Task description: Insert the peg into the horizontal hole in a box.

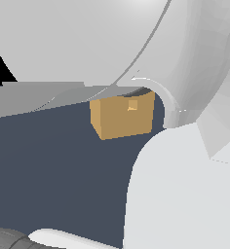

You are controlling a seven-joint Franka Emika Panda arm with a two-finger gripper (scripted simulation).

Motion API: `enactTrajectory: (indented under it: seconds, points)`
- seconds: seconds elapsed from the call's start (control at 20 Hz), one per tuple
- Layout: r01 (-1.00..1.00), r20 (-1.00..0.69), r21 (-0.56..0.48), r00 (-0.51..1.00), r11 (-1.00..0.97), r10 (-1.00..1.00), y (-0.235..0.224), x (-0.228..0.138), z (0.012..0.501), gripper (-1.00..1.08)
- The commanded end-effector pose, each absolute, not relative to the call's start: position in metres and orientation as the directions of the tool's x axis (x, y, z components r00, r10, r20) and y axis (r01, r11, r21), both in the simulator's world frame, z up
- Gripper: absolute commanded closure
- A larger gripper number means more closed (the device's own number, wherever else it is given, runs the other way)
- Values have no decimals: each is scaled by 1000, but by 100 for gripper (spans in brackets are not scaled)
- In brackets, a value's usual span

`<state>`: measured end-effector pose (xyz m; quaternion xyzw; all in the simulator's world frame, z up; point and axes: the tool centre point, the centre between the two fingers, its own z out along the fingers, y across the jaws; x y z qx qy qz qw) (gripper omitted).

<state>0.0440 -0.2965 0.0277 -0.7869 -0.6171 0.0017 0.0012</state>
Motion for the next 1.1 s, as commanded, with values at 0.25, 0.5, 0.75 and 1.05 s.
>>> enactTrajectory:
  seconds: [0.25,0.5,0.75,1.05]
  points:
    - [1000,-2,0,18,-18,1000,-191,97,65,108]
    - [987,-2,0,-162,162,987,-99,120,93,108]
    - [958,-1,0,-286,286,958,-32,125,113,108]
    - [934,-1,0,-357,357,934,7,124,124,108]
